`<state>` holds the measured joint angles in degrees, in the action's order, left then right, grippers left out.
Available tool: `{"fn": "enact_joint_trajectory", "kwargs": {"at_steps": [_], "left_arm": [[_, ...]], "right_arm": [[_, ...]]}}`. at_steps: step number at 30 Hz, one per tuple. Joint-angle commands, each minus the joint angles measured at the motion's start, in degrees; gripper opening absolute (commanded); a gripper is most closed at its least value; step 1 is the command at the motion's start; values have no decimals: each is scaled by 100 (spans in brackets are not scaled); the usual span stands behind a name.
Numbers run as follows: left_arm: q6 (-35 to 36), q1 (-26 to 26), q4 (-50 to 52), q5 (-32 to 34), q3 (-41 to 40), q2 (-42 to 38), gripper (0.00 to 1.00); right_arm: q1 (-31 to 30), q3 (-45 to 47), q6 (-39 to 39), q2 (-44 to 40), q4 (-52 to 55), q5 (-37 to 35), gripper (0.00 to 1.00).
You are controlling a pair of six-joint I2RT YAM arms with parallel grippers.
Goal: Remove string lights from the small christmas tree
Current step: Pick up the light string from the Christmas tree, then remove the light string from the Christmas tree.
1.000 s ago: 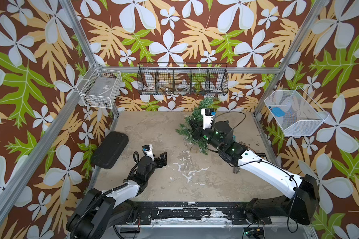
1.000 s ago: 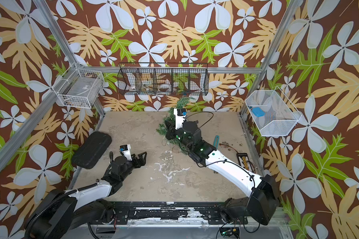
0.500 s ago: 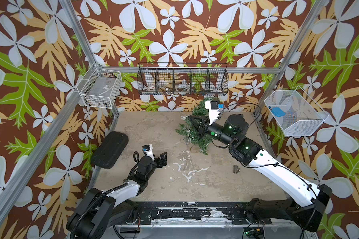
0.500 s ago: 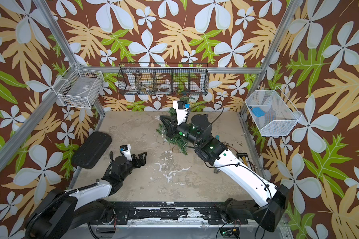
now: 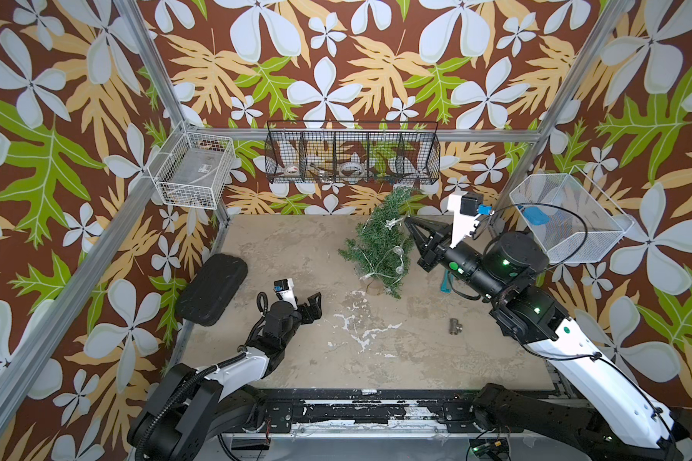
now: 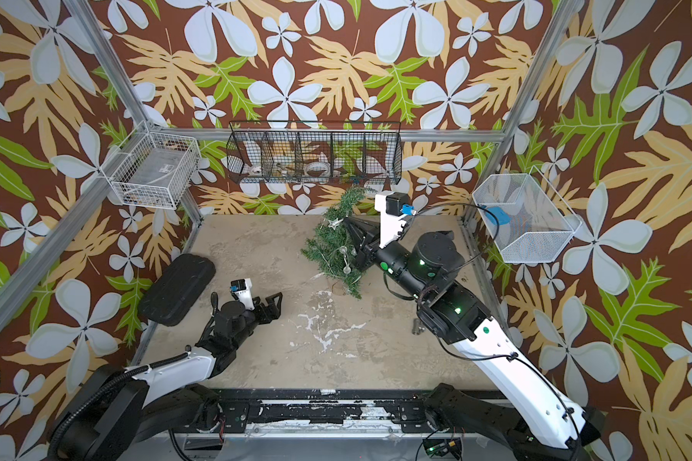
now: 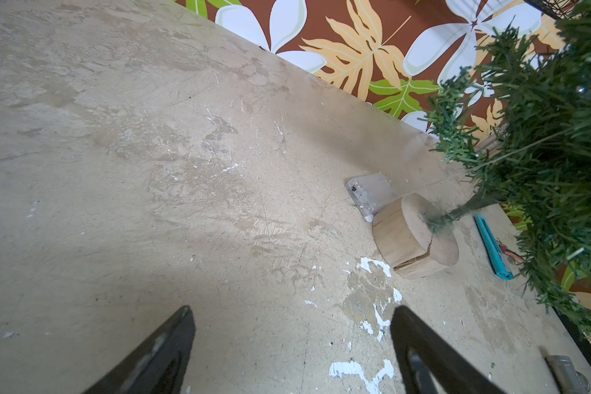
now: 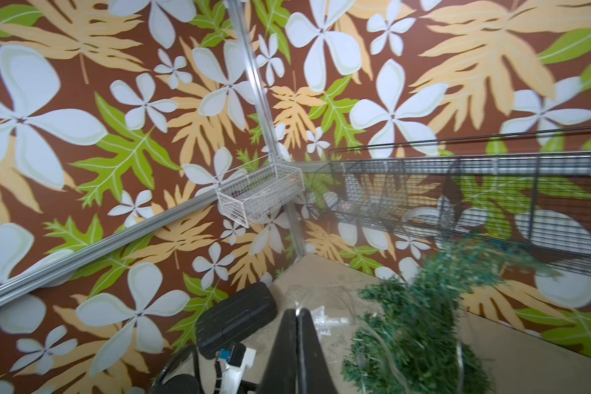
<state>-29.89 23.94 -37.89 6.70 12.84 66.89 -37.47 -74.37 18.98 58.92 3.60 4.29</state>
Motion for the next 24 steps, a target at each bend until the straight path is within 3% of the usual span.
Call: {"fn": "enact_joint_trajectory", "kwargs": {"at_steps": [1,7,12,24], "left_arm": [[54,1,-17,49,-14,-18,92],[45,-4,-19,30,-11,-27,92],[36,-4,-25,18,-24,-36,92],[28,-4,-37,12,-51,-115,92]], "right_arm": [[534,245,70,-242,243,-221,0],[1434,441,229,-439,413,-376,0],[2143,85,535,39,296,-96,0],[2174,-2248,346,2187,-19,-253,0]]}}
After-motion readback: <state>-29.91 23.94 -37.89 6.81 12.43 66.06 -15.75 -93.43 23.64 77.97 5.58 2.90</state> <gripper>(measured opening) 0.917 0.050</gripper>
